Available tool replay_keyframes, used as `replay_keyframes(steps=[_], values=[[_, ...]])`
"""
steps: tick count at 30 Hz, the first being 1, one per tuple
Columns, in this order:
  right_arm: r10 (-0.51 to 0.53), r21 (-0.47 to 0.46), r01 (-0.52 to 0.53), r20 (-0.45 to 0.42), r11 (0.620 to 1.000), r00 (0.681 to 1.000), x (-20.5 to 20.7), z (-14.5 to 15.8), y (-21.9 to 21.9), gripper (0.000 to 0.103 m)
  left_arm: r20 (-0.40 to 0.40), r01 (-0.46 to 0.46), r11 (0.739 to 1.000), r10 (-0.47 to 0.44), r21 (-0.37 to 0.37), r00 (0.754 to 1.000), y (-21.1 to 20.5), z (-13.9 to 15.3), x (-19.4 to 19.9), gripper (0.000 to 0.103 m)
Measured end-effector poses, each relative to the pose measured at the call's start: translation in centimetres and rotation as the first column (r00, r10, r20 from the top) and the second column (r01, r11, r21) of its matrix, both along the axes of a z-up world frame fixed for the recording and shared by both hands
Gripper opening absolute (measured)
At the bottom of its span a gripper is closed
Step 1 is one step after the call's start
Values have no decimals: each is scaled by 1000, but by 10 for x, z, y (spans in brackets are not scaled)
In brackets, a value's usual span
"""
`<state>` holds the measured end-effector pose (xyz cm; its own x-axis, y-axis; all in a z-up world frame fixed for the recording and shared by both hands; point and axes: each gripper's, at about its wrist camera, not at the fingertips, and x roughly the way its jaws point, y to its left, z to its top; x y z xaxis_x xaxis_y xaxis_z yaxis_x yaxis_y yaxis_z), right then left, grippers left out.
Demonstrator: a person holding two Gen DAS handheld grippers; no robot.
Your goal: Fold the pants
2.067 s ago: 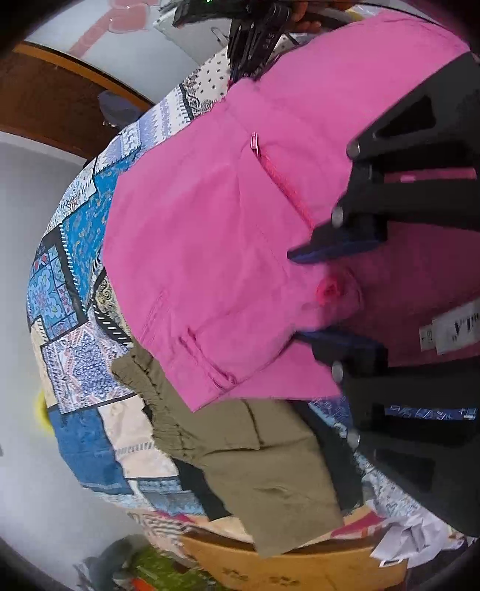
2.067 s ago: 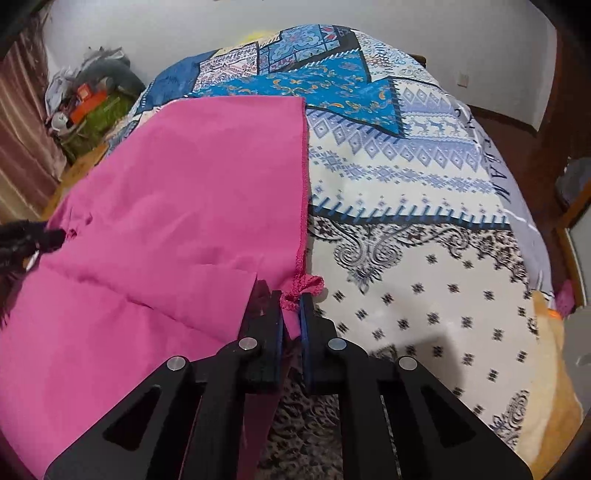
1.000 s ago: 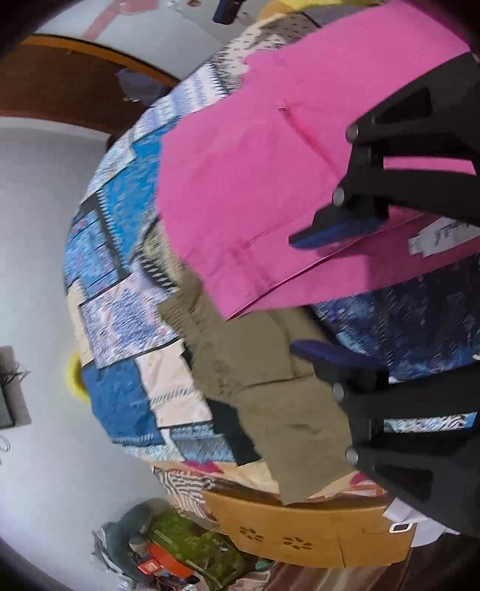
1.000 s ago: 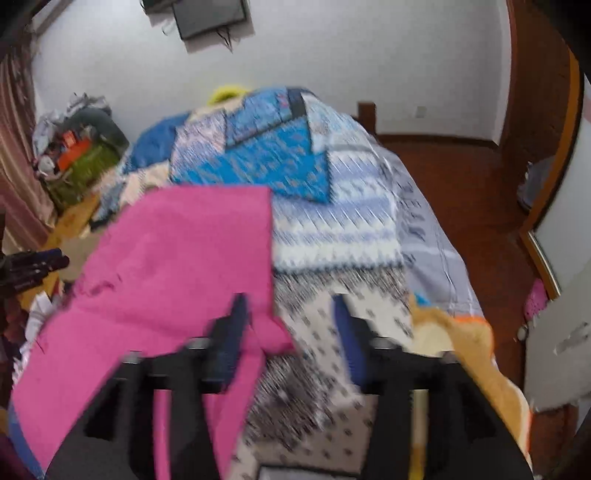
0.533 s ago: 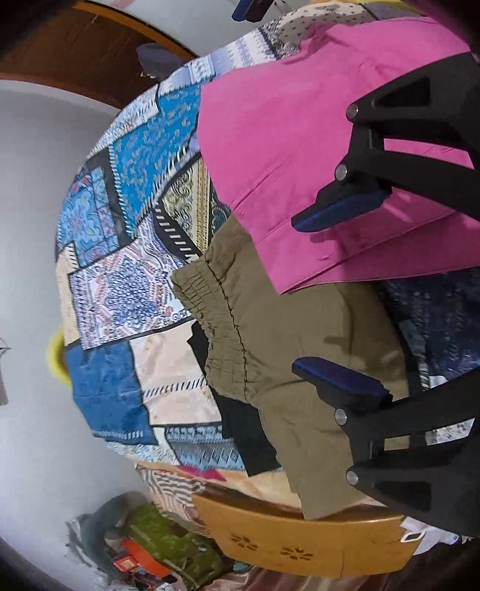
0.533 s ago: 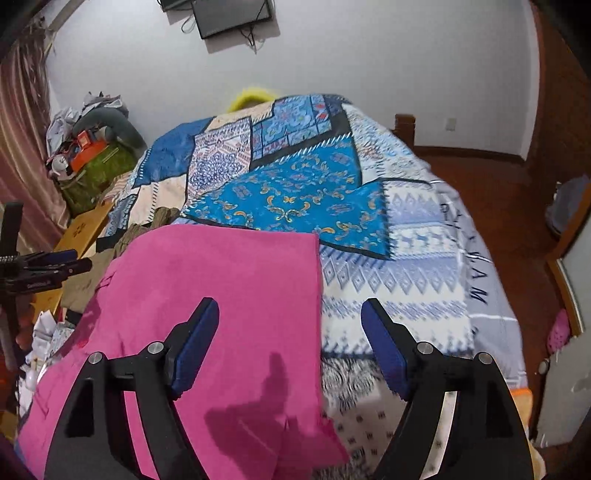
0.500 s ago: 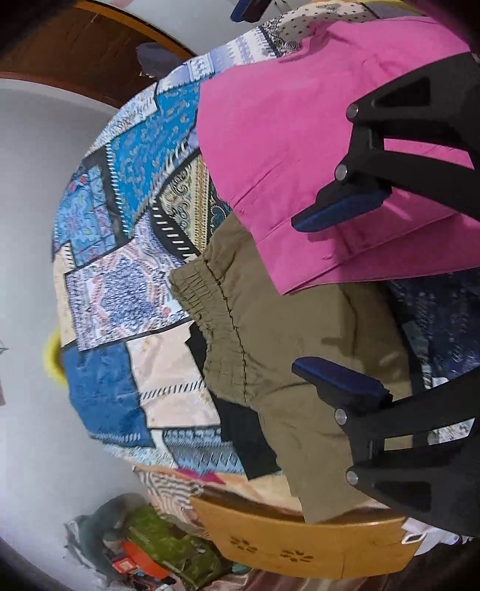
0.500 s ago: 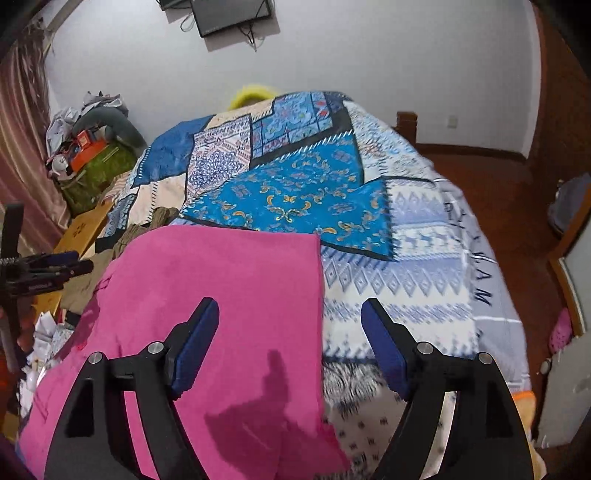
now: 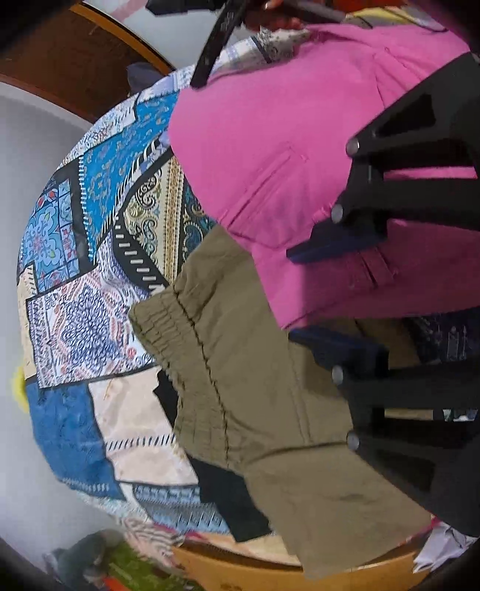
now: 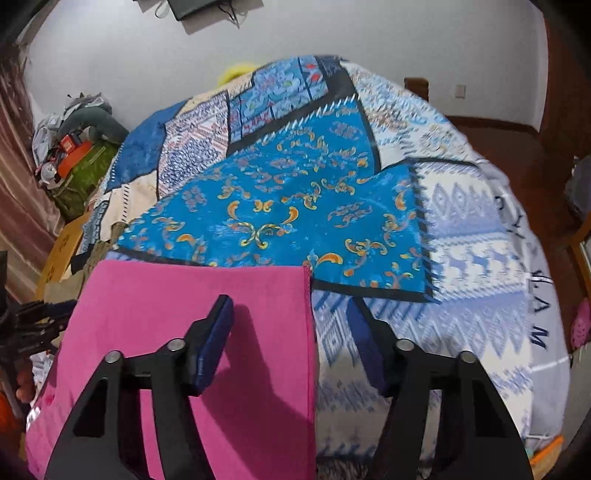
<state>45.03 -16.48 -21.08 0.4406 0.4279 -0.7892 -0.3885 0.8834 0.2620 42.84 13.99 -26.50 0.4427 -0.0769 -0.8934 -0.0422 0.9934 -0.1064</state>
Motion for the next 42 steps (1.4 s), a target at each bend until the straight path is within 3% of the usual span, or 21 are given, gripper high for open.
replay_keyframes(steps=[1,3,6,9,12,17,24,31,35,42], values=[[0,1,0,-8,1000,1000,3,-3,2,51,0,-2,1000,2,4,1000,-1,0,1,30],[-3,10,3,-2,1000,1000,5,-5,4,46,-9,-12,998,13,54,1000,-7,-3,5,14],[12,2,-12,13,1000,1000,6,-5,8,36,-9,-8,994,9,113,1000,-15,-5,6,7],[38,-23,-37,14,999,999,7,-4,15,6,0,-1,989,1,150,1000,-20,-3,4,2],[53,-65,-51,29,997,998,4,1,21,4,12,-11,990,10,138,1000,-14,5,2,2],[31,-58,-26,86,998,996,-5,26,15,3,49,-64,988,57,142,997,-1,34,-4,2],[2,-1,-1,213,1000,977,-27,97,0,3,147,-70,987,48,145,988,-9,92,-18,2],[-36,55,19,335,998,941,-61,159,-16,3,275,-48,989,8,139,961,-27,157,-51,2],[-47,85,19,343,996,938,-85,168,-27,3,317,-21,991,-23,136,948,-36,177,-80,2],[-61,145,12,338,989,939,-143,169,-53,3,363,18,991,-65,132,929,-53,181,-140,2]])
